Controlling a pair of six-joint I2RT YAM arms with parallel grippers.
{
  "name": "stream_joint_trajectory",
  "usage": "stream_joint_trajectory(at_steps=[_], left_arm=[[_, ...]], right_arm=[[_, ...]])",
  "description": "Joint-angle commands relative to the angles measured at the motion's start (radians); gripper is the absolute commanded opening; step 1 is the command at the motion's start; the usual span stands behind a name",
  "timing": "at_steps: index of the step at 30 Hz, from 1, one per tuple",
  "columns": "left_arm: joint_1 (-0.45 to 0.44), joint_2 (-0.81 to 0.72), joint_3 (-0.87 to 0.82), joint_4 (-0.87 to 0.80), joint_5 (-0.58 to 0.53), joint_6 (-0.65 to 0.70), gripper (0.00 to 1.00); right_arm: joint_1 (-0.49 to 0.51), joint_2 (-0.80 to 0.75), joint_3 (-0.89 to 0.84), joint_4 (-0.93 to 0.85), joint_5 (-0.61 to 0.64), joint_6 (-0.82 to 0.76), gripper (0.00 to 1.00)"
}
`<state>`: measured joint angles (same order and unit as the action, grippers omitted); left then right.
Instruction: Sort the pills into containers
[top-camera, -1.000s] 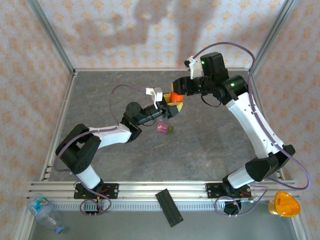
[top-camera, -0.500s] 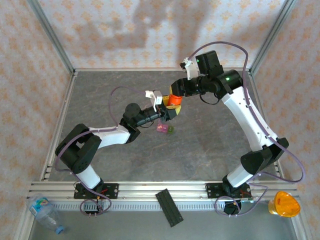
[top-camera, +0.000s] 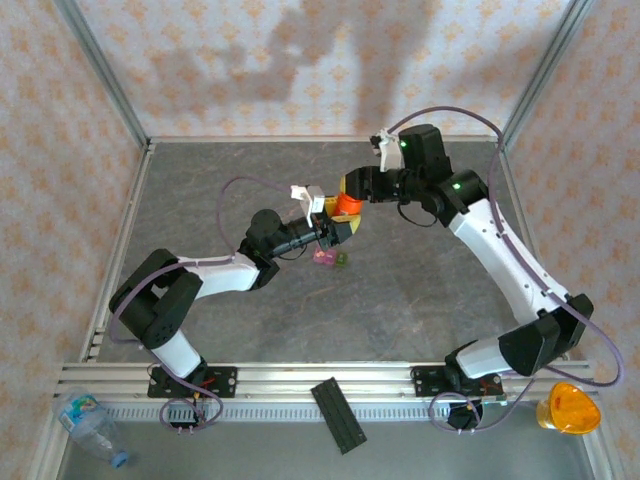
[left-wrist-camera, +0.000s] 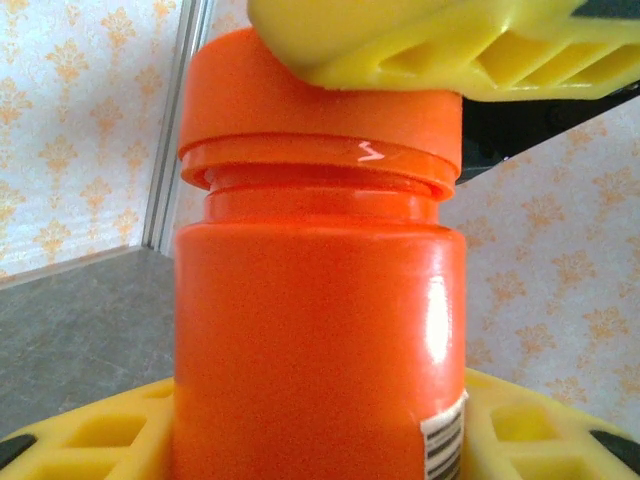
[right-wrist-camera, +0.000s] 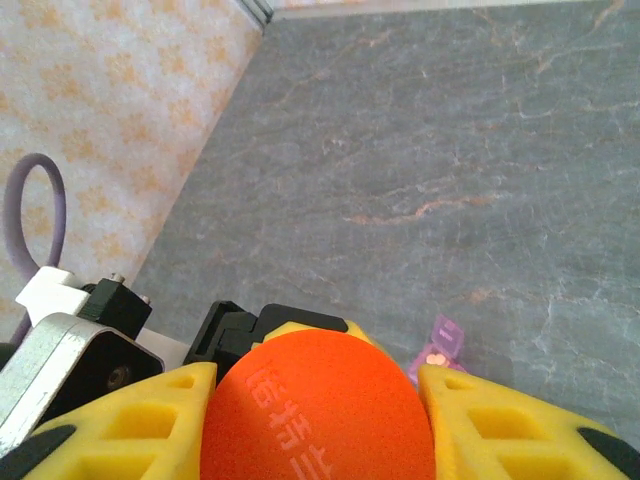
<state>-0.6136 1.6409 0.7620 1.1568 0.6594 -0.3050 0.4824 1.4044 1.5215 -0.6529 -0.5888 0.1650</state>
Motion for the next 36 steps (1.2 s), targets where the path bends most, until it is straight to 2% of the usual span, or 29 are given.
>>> stream_joint_trajectory(at_steps=[1, 14, 24, 30, 36], left_arm=[[0.004, -0.056, 0.032, 0.115, -0.058, 0.010, 0.00], [0.005, -0.034, 0.042, 0.091, -0.029, 0.086, 0.00], [0.012, -0.028, 0.055, 0.078, -0.026, 0.107, 0.00], [0.012, -0.024, 0.061, 0.087, -0.041, 0.090, 0.00], [0.012, -0.040, 0.043, 0.056, -0.102, 0.149, 0.00]], right_arm=[[0.027, -0.030, -0.055, 0.021, 0.015, 0.063, 0.36], [0.055, 0.080, 0.043, -0.134, 0.021, 0.057, 0.35], [0.094, 0.111, 0.039, -0.150, 0.071, 0.081, 0.35], [0.114, 0.119, 0.020, -0.131, 0.084, 0.109, 0.35], [0.128, 0.145, 0.037, -0.148, 0.135, 0.163, 0.34]])
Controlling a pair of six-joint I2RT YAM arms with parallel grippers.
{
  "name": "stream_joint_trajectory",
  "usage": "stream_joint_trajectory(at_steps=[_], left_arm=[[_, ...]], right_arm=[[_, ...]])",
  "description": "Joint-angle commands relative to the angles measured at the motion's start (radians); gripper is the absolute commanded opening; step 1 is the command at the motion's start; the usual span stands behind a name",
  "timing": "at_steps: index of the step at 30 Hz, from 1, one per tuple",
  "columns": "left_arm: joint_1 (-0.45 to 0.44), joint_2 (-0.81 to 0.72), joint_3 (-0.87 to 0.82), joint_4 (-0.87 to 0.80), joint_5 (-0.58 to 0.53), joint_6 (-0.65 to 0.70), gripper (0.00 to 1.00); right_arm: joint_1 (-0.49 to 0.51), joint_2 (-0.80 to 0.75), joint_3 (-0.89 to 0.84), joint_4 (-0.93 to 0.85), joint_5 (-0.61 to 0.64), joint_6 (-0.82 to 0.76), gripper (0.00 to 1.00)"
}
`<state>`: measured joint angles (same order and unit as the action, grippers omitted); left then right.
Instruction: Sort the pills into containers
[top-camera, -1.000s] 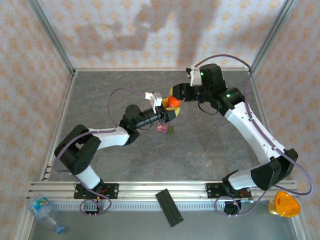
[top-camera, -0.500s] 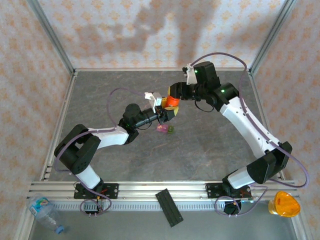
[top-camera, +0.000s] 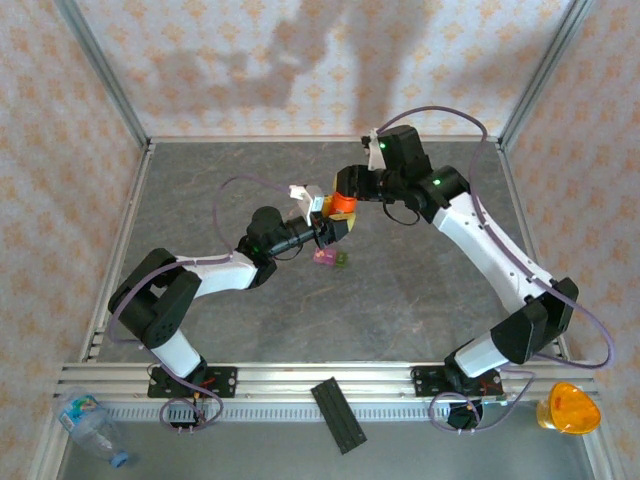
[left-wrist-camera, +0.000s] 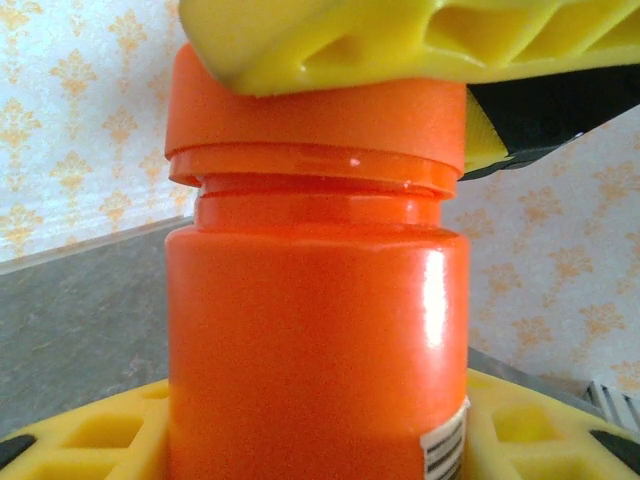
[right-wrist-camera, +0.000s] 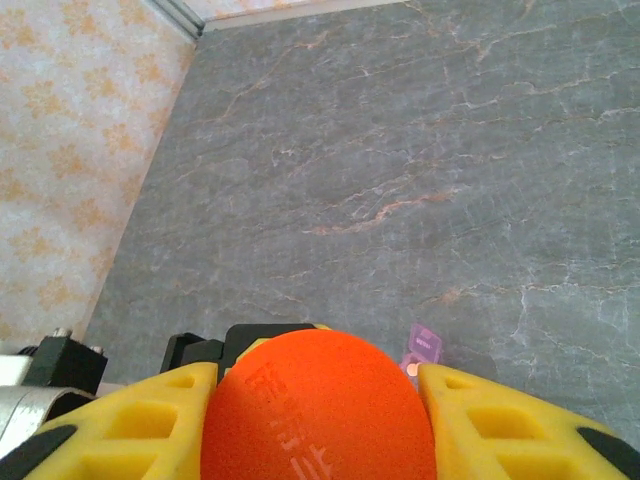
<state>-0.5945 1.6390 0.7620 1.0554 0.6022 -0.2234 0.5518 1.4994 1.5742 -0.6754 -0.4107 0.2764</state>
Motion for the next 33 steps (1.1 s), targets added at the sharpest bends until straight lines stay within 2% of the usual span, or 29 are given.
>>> stream_joint_trajectory(at_steps=[1, 7, 18, 25, 30, 33], left_arm=[[-0.007, -0.043, 0.036, 0.151, -0.068, 0.081, 0.00], [-0.007, -0.071, 0.023, 0.111, -0.119, 0.152, 0.00], [-0.007, -0.051, 0.003, 0.145, -0.119, 0.131, 0.00], [-0.007, -0.035, -0.015, 0.160, -0.124, 0.118, 0.00], [-0.007, -0.019, -0.024, 0.170, -0.123, 0.111, 0.00], [-0.007, -0.011, -0.030, 0.178, -0.115, 0.107, 0.00]], right_arm=[[0.060, 0.053, -0.018, -0.122, -0.033, 0.060, 0.34], [0.064, 0.071, -0.023, -0.113, -0.006, 0.101, 0.36], [0.069, 0.073, 0.039, -0.135, 0.033, 0.101, 0.45], [0.069, 0.092, 0.149, -0.180, 0.065, 0.080, 0.59], [0.062, 0.108, 0.228, -0.205, 0.069, 0.060, 0.75], [0.047, 0.109, 0.266, -0.215, 0.063, 0.053, 0.80]])
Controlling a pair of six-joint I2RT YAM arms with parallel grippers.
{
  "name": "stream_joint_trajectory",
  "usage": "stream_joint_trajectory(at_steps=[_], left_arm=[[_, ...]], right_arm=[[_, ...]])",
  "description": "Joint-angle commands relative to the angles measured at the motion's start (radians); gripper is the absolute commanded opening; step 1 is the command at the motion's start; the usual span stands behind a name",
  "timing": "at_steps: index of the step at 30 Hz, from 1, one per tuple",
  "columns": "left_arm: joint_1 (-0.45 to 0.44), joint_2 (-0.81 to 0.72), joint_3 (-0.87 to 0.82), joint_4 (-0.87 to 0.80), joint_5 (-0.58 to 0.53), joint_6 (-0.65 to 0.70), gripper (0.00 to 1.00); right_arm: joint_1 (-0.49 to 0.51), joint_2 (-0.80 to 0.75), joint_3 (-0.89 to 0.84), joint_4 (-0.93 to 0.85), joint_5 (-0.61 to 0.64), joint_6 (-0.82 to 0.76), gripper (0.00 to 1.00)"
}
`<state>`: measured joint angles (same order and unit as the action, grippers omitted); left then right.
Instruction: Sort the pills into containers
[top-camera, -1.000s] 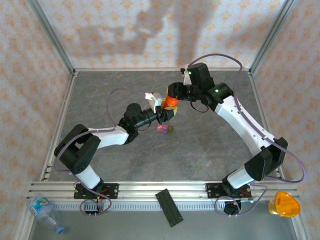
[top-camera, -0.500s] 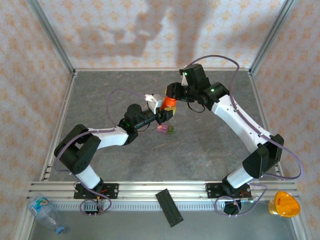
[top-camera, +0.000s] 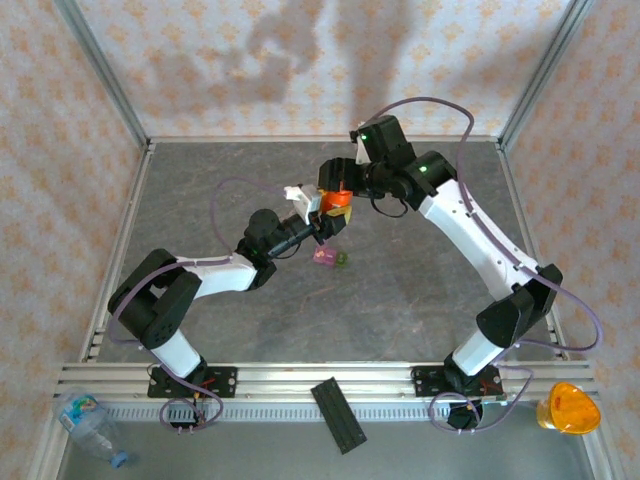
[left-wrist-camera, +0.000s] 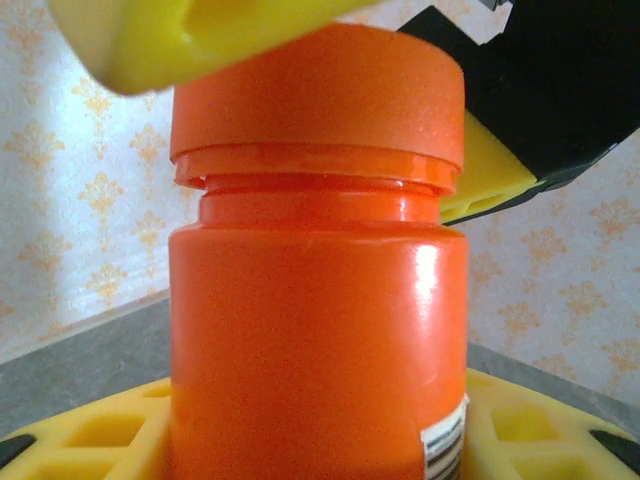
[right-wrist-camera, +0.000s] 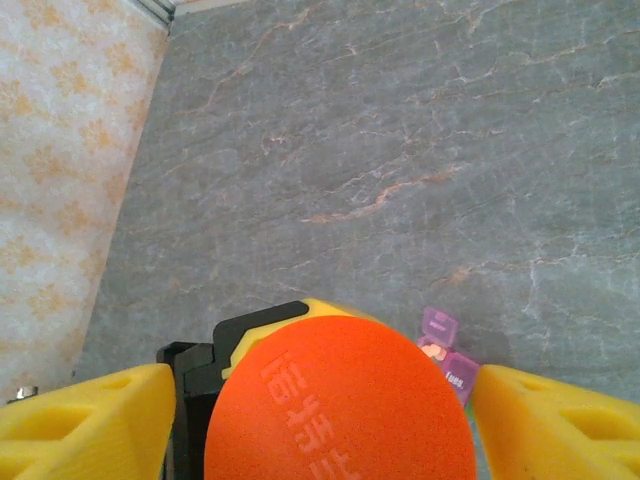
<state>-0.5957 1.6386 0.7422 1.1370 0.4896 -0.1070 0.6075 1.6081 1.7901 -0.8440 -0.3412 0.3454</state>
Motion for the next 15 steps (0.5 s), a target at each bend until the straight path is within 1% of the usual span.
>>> stream_joint_trajectory(at_steps=[1, 6, 10, 13, 15], left_arm=[[-0.006, -0.008, -0.012, 0.098, 0.000, -0.011, 0.00], [-0.003, -0.002, -0.034, 0.104, 0.034, -0.004, 0.00], [-0.003, 0.003, -0.062, 0.117, 0.046, 0.014, 0.00], [-0.003, 0.010, -0.075, 0.124, 0.048, 0.036, 0.00], [-0.003, 0.018, -0.078, 0.126, 0.055, 0.049, 0.00]], right_arm=[[-0.014, -0.002, 0.061, -0.048, -0.002, -0.020, 0.81], [-0.092, -0.019, 0.109, -0.101, -0.030, -0.065, 0.81], [-0.178, -0.007, 0.162, -0.192, -0.132, -0.148, 0.80], [-0.208, 0.029, 0.215, -0.281, -0.206, -0.228, 0.79], [-0.209, 0.061, 0.248, -0.340, -0.248, -0.277, 0.78]])
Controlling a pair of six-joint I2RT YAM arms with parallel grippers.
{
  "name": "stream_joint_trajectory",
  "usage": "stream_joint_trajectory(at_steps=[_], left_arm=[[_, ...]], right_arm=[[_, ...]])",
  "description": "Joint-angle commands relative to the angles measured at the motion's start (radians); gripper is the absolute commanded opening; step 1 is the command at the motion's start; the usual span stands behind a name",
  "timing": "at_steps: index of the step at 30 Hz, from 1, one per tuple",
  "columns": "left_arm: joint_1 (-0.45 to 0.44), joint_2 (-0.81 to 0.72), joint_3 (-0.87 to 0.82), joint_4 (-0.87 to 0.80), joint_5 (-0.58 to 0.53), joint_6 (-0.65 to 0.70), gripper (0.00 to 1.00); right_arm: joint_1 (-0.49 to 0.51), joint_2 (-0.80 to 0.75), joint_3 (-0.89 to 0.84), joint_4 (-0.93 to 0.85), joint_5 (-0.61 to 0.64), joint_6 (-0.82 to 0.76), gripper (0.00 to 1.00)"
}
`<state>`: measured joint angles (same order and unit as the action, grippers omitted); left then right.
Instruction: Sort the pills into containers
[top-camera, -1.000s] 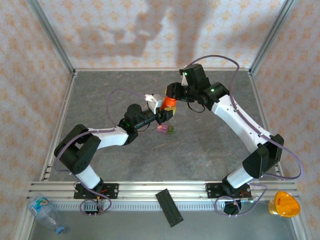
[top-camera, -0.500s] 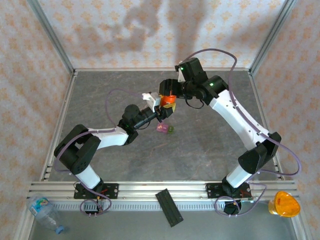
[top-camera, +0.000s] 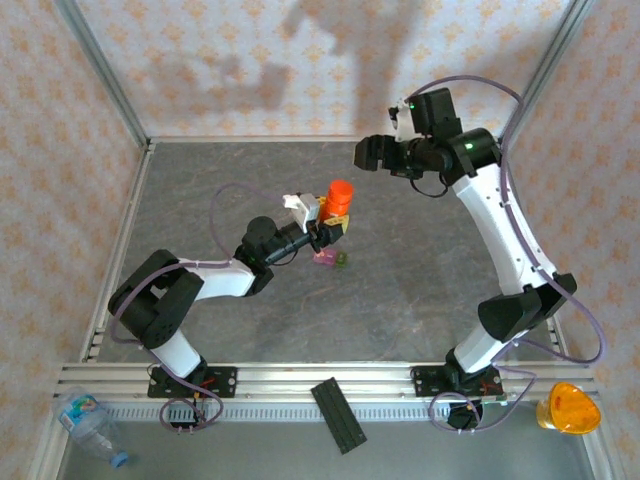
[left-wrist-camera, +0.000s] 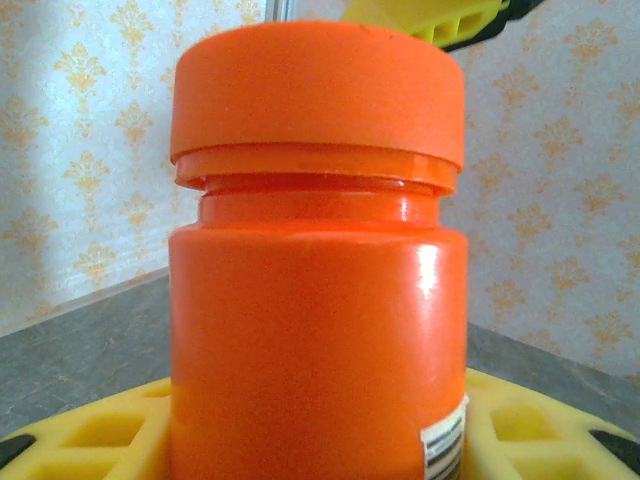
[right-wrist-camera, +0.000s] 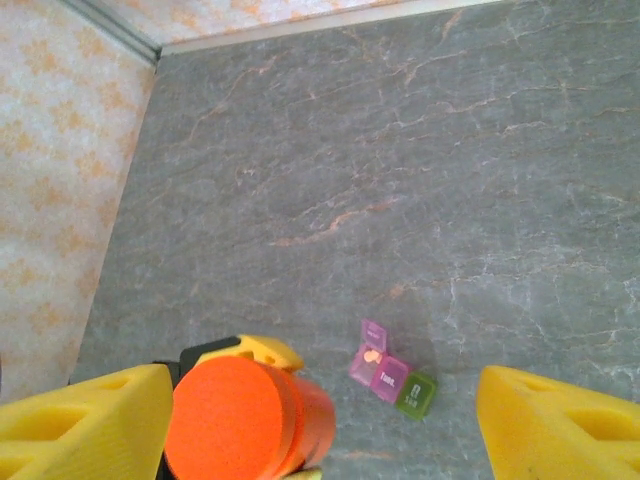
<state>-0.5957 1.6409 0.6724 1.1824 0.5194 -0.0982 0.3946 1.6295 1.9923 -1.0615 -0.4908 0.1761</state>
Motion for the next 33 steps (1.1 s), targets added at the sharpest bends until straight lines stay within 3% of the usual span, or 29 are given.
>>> stream_joint_trajectory(at_steps=[1, 8, 33], left_arm=[[-0.003, 0.021, -0.011, 0.084, 0.028, 0.046, 0.00], [-0.002, 0.042, -0.029, 0.084, 0.060, 0.077, 0.00], [-0.003, 0.032, -0.022, 0.082, 0.075, 0.055, 0.00]], right_arm=[[0.003, 0.057, 0.060, -0.146, -0.129, -0.131, 0.78], [0.011, 0.122, 0.077, -0.209, -0.222, -0.210, 0.78], [0.076, 0.181, 0.042, -0.222, -0.198, -0.248, 0.73]])
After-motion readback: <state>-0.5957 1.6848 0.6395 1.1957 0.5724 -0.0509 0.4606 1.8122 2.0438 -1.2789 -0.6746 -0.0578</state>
